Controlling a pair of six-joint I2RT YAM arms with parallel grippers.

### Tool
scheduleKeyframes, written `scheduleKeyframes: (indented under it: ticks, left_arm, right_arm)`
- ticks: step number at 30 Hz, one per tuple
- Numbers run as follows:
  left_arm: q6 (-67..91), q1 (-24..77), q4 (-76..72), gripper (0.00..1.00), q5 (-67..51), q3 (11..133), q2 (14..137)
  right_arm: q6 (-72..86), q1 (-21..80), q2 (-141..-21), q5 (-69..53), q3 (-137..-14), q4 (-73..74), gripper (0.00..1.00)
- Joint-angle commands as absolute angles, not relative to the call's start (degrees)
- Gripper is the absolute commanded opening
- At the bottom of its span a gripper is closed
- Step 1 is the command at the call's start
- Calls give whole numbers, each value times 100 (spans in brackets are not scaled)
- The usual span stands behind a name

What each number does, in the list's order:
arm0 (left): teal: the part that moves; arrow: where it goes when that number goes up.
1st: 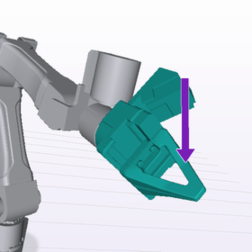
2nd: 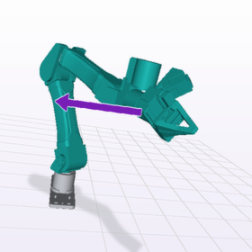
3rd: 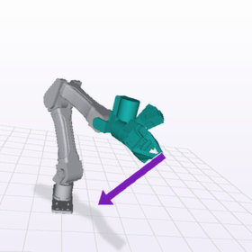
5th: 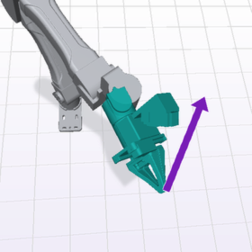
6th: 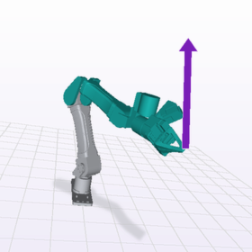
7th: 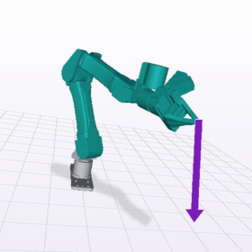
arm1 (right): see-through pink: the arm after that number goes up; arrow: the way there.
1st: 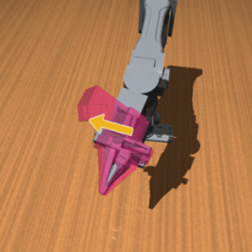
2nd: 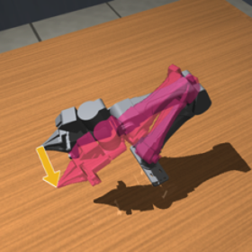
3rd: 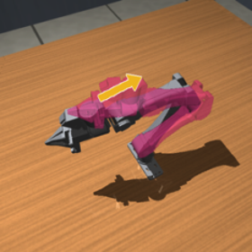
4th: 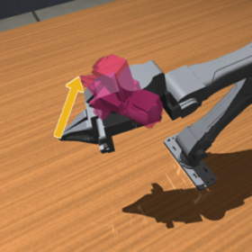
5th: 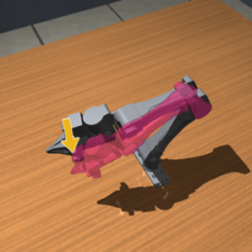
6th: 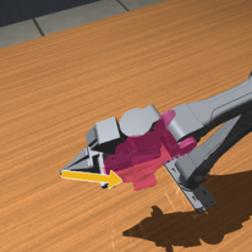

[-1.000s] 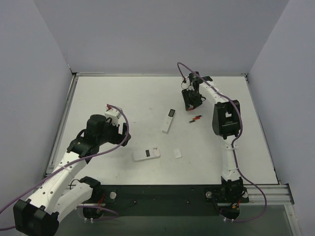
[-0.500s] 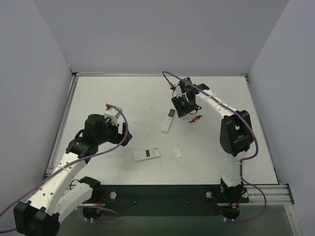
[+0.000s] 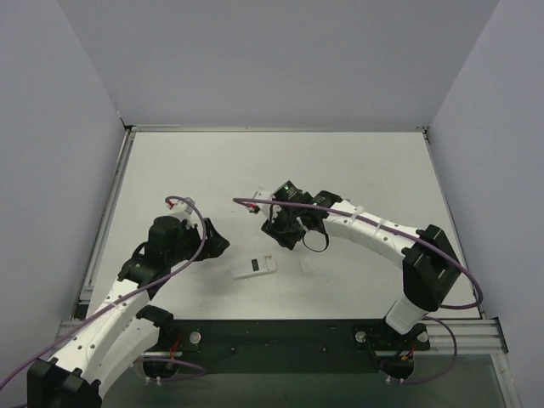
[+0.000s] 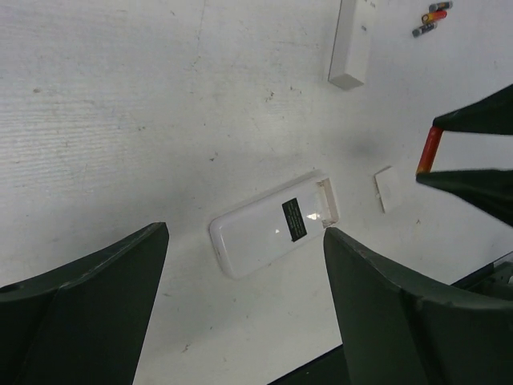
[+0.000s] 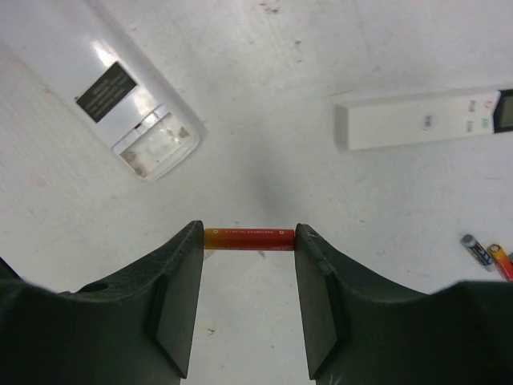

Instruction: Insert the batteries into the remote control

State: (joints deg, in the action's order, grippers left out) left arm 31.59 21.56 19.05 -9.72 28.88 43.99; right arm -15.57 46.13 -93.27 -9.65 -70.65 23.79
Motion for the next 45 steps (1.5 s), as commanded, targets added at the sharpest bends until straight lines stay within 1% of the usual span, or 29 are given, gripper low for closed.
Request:
scheduleKeyframes:
  ticks: [1, 3, 7, 12, 18, 24, 37, 43, 45]
  left_arm:
    - [3788, 2118, 1765, 89, -459, 2953, 3798]
    - [3675, 2118, 2011, 88, -204, 3093, 3404]
    - [2928, 2118, 2566, 88, 604, 3296, 2638]
    - [2304, 2118, 2462, 88, 949, 3217, 1559]
    - [2206, 2118, 2417, 87, 1520, 3068, 740]
    - [2171, 2074, 2382, 87, 1758, 3015, 483]
    - [2197, 1898, 2347, 86, 1485, 2997, 589]
    - [2197, 1890, 2338, 86, 1441, 2988, 606]
    - [2188, 1890, 2347, 86, 1441, 2988, 624]
  right_arm:
    - [-2249, 5070, -9360, -1124, -6978, 2268, 21]
    - [-2477, 5211, -9483, -1108, -6935, 2215, 22]
    - [-2934, 5528, -9711, -1098, -6943, 2153, 23]
    - [-3313, 5616, -10071, -1301, -7066, 2127, 25]
    - [-3595, 5669, -10371, -1362, -7251, 2144, 25]
    - [-3691, 5730, -10529, -1380, -7382, 2180, 26]
    - [-3762, 5801, -10784, -1441, -7532, 2224, 28]
    - [-3814, 5801, -10863, -1406, -7550, 2276, 31]
    - [-3806, 5792, -10881, -1424, -7541, 2276, 33]
